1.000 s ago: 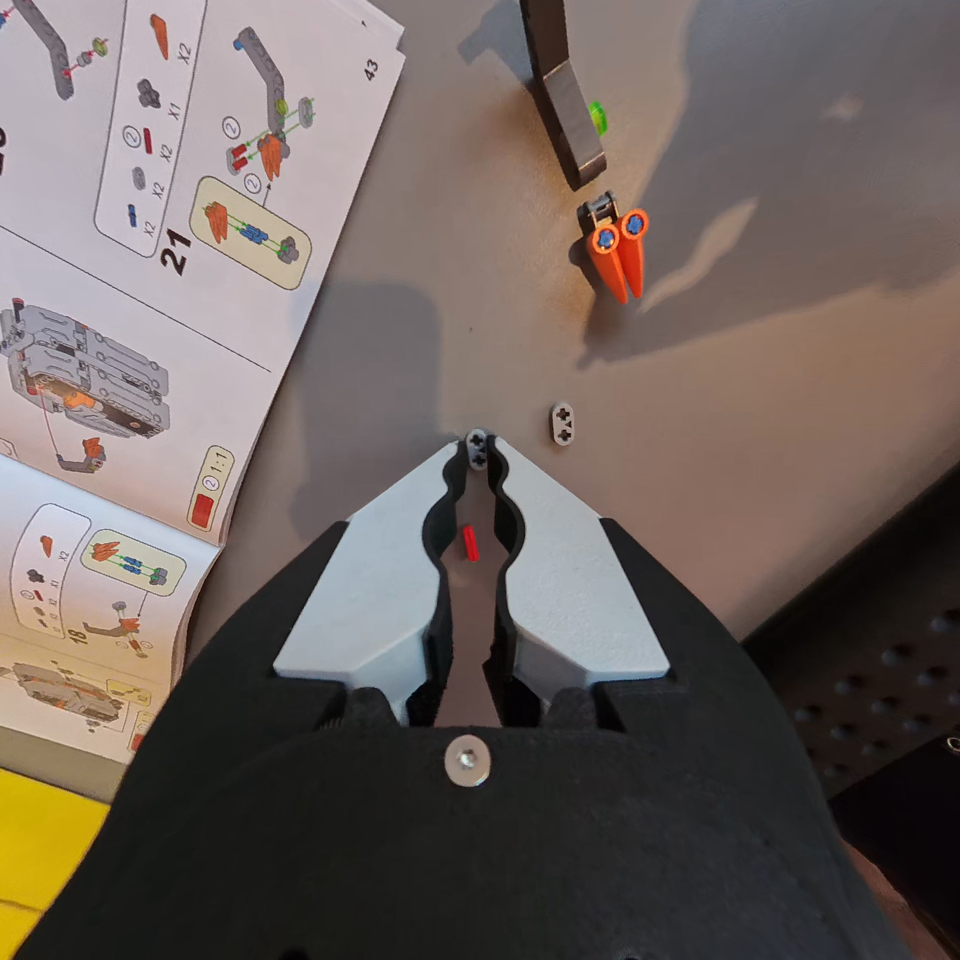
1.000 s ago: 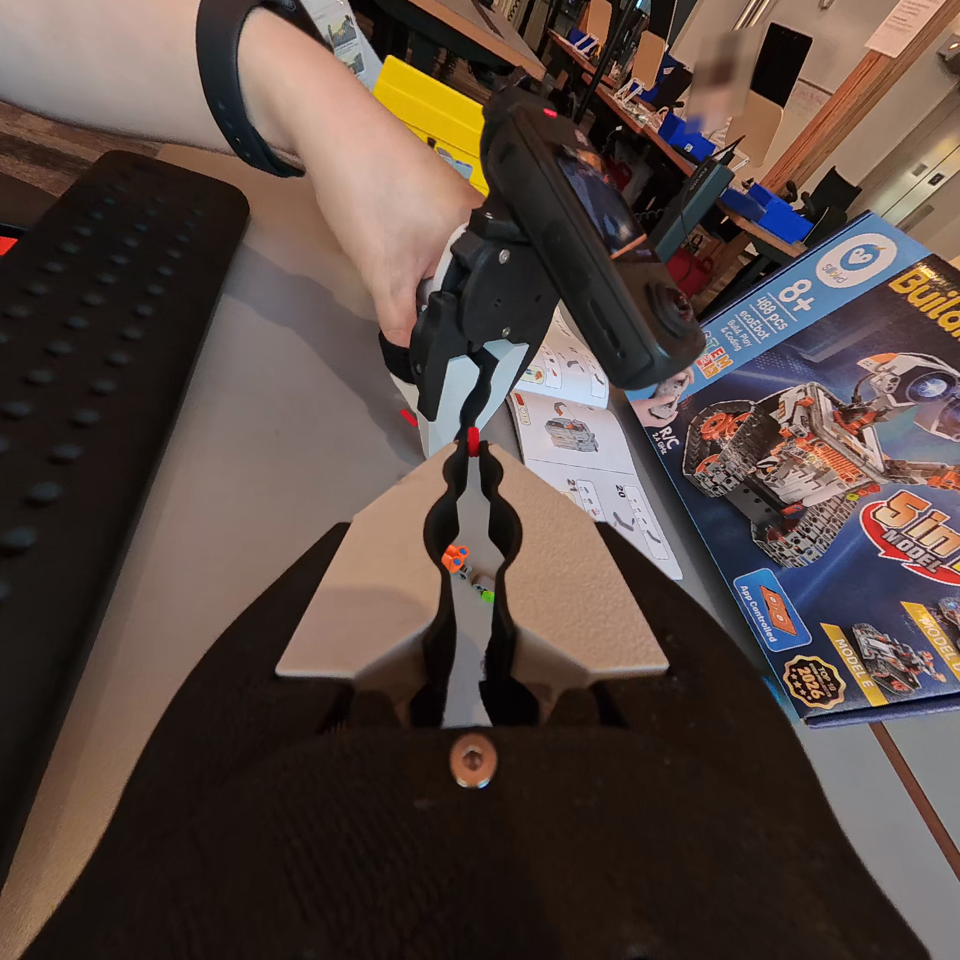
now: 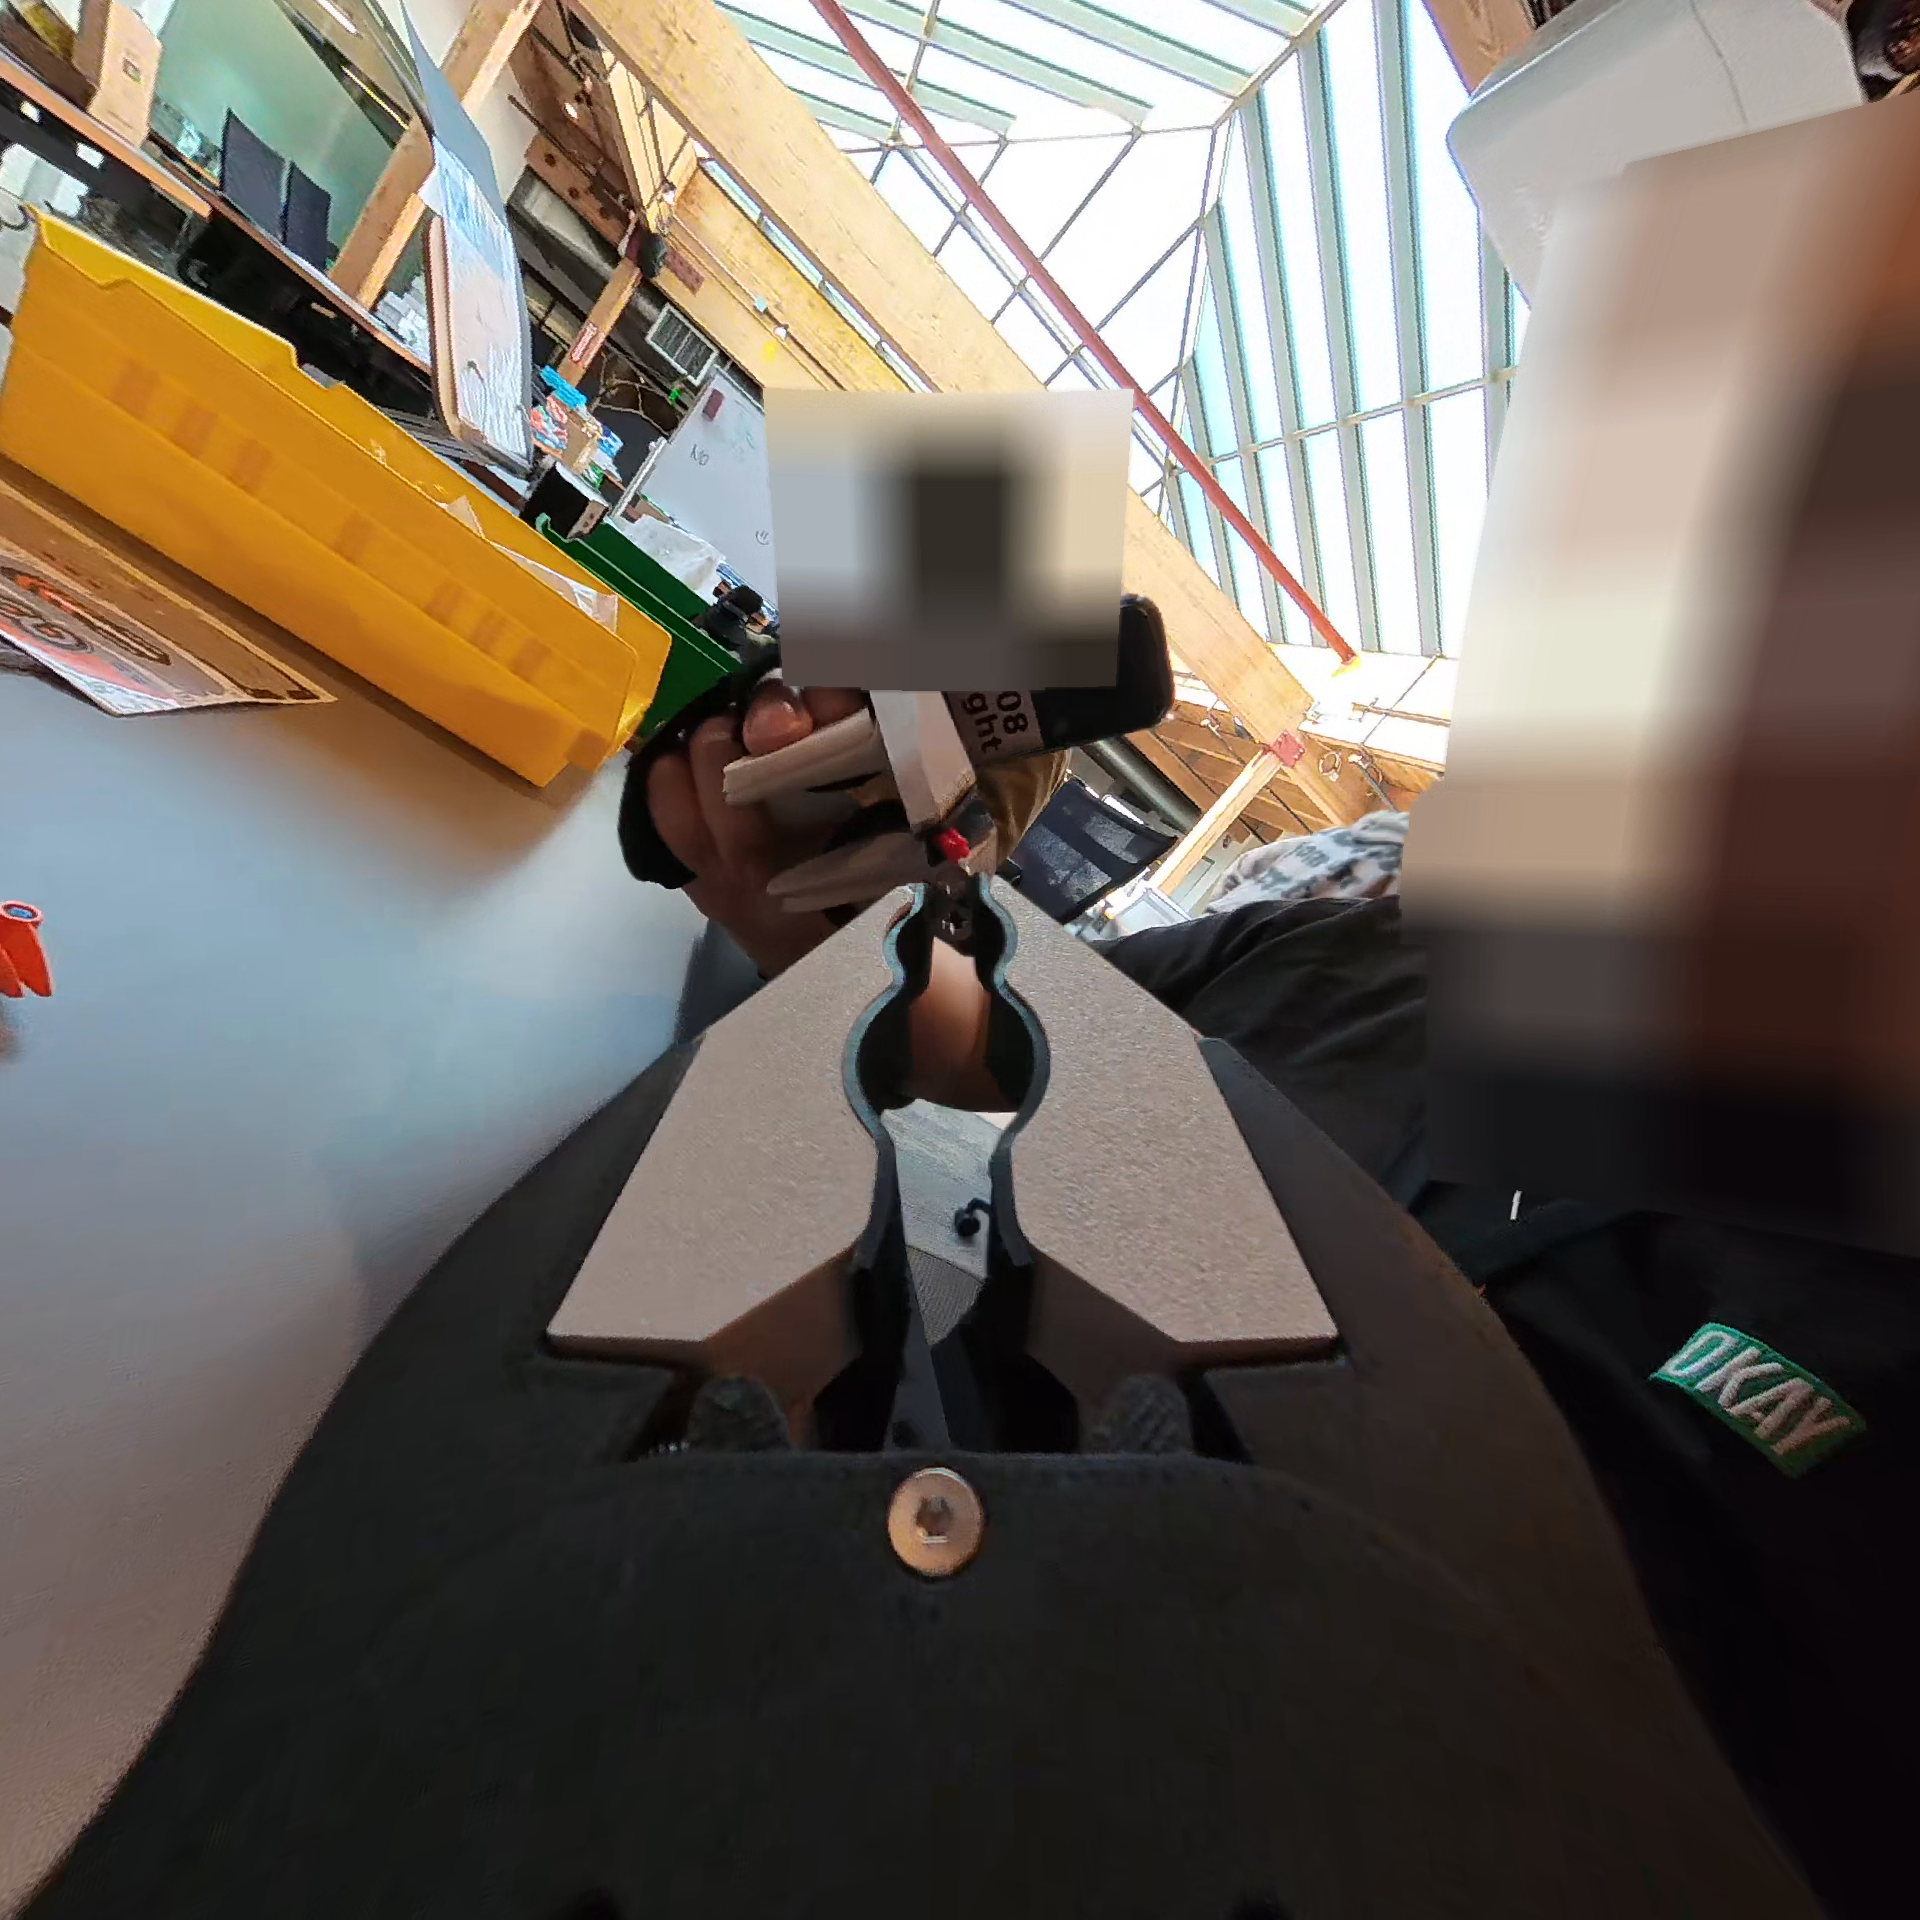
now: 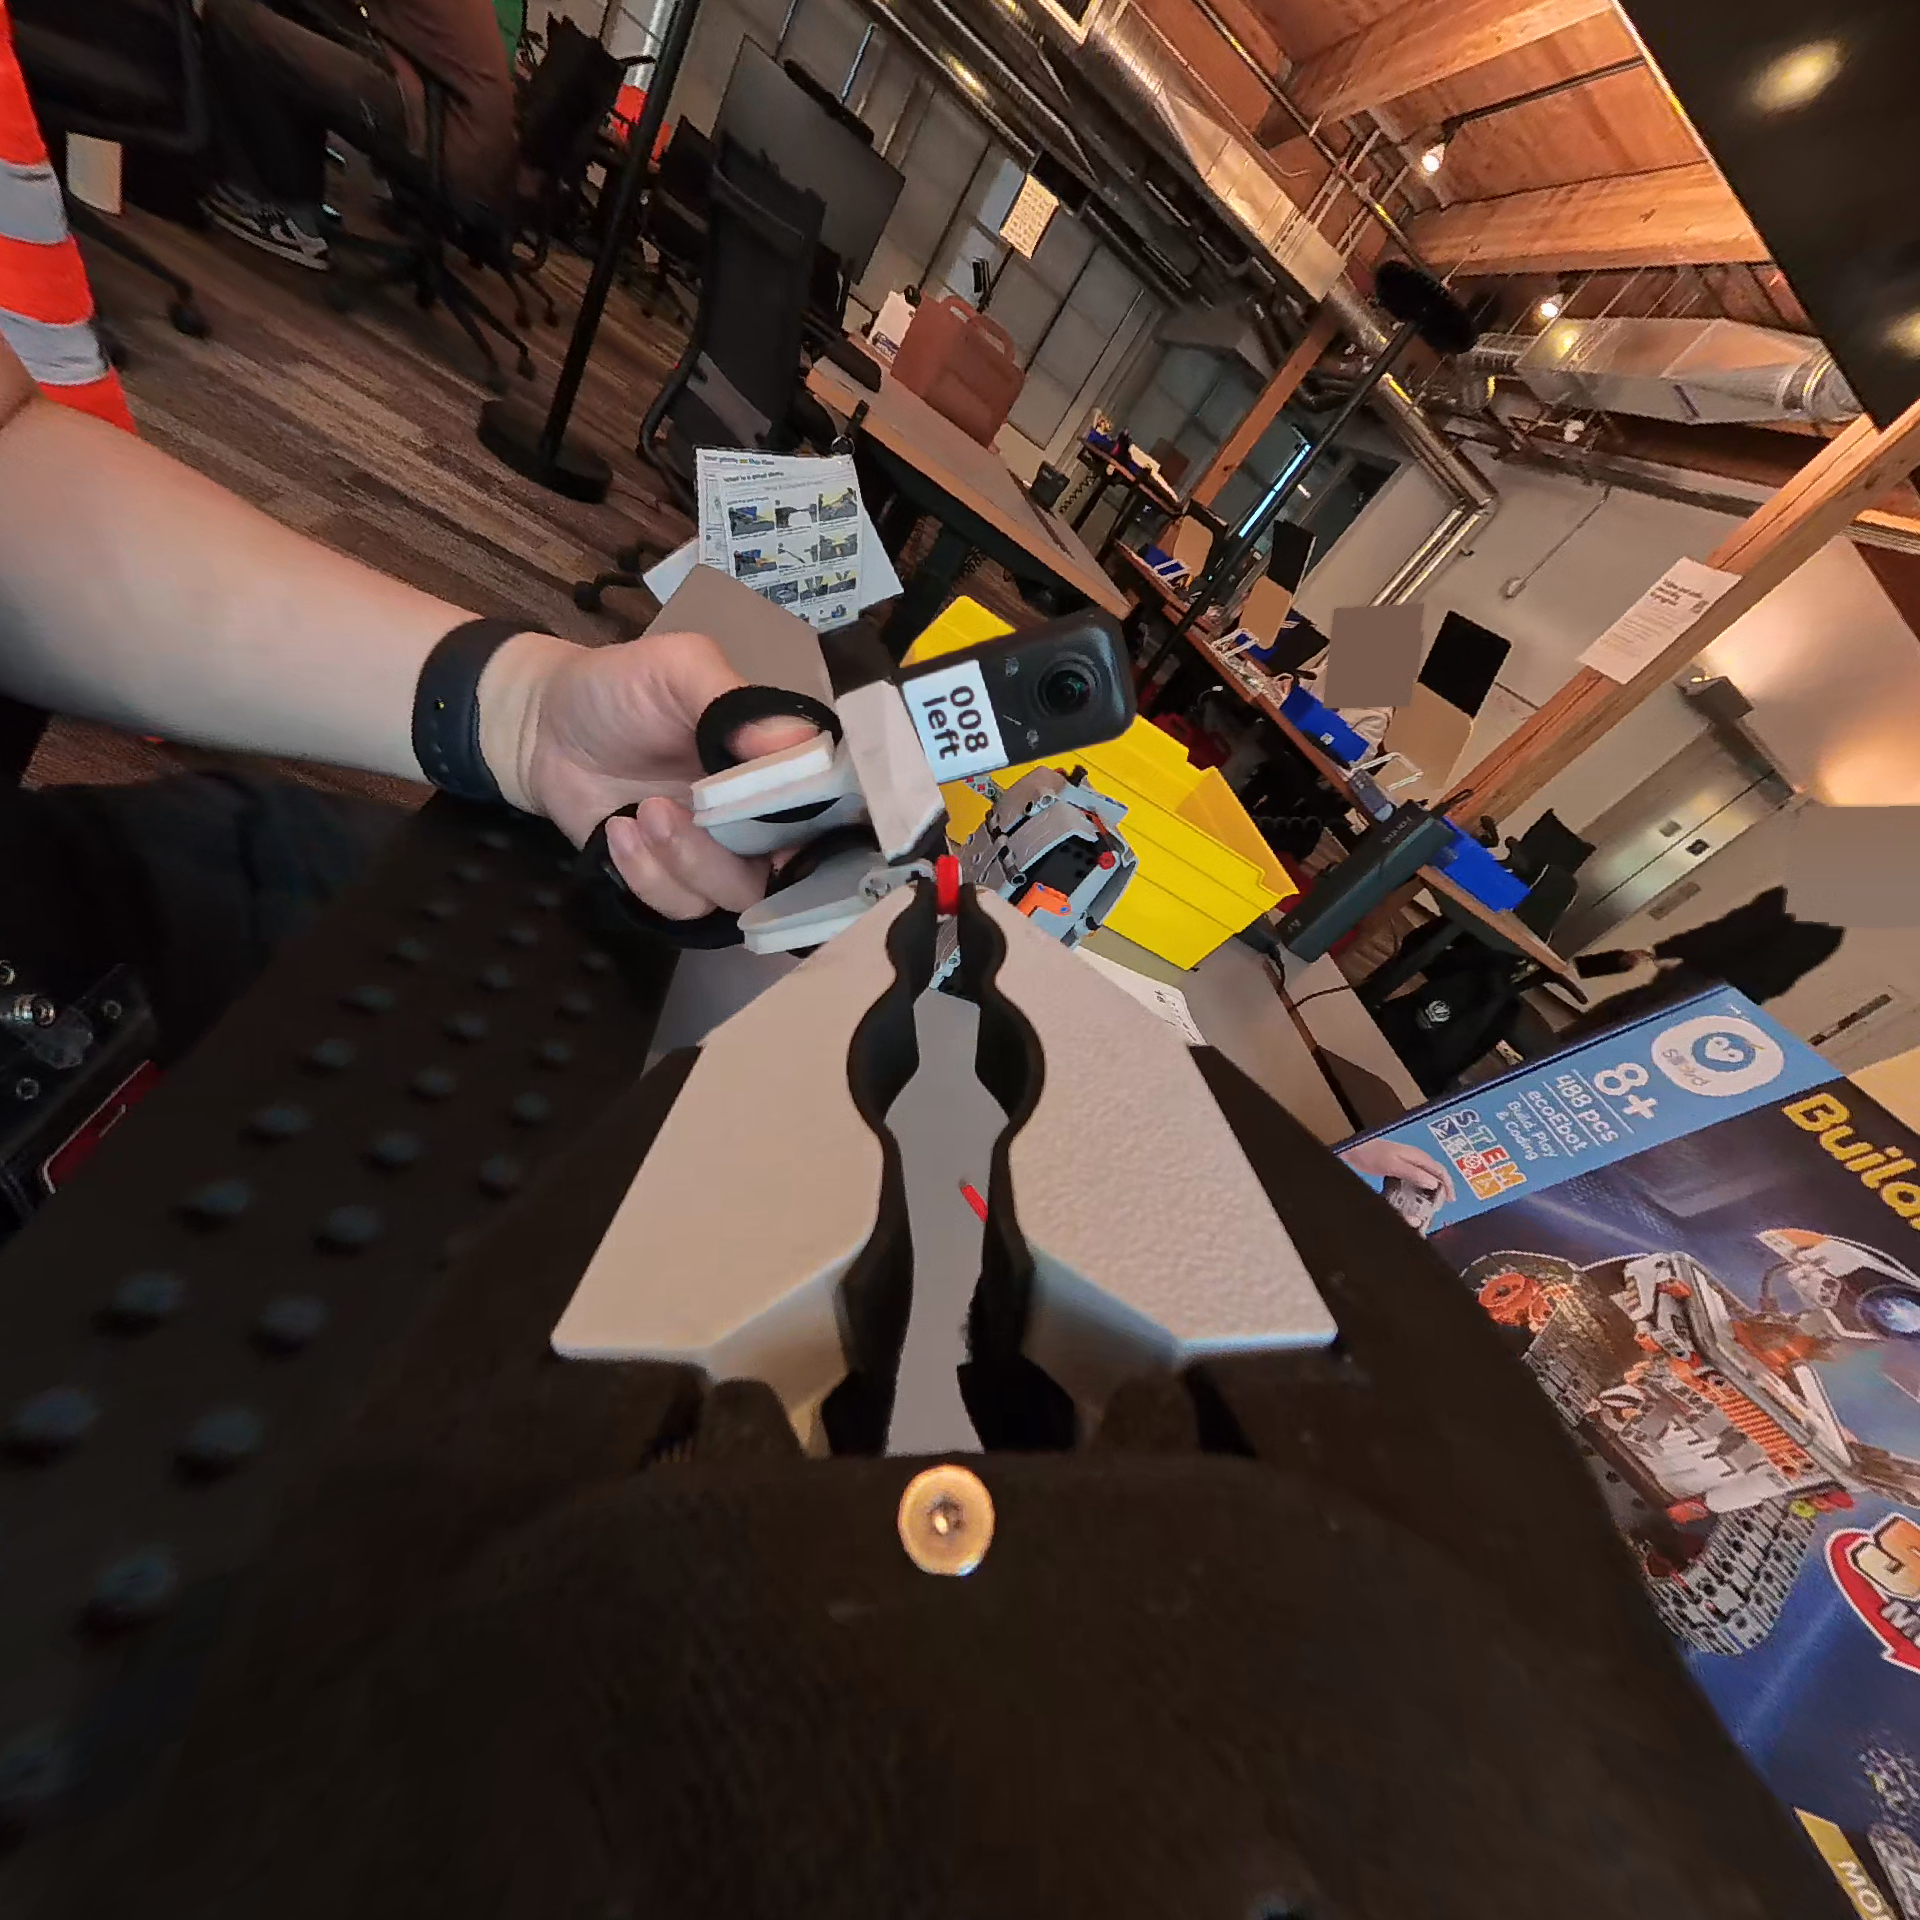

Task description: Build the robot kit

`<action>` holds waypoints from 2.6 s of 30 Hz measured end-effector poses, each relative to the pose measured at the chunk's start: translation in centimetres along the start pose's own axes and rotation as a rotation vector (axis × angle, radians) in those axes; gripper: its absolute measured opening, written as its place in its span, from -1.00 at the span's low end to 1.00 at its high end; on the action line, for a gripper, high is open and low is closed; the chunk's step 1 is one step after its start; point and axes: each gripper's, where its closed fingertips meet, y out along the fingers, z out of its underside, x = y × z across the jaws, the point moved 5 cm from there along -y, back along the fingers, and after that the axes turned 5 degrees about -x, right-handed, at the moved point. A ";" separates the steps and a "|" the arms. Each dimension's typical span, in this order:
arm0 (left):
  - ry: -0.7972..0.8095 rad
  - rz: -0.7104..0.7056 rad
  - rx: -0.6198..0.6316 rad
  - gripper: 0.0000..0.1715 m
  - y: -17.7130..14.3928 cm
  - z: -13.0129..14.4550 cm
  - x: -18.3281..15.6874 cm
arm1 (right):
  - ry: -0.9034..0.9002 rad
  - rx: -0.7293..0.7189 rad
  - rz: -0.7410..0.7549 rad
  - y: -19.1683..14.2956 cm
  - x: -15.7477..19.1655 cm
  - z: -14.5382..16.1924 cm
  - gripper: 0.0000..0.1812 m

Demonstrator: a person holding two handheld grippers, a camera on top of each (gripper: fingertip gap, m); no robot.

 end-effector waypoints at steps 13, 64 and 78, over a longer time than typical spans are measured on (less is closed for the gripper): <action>-0.027 0.020 -0.034 -0.96 -0.2 -0.4 0.1 | -0.004 0.018 -0.004 0.0 0.1 0.0 -0.96; -0.366 -0.086 0.070 -0.96 -1.5 1.2 4.0 | -0.285 0.263 -0.061 0.3 1.3 3.5 -0.97; -0.391 -0.060 0.051 -0.95 -1.5 1.1 4.0 | -0.284 0.253 -0.045 0.4 1.1 3.3 -0.97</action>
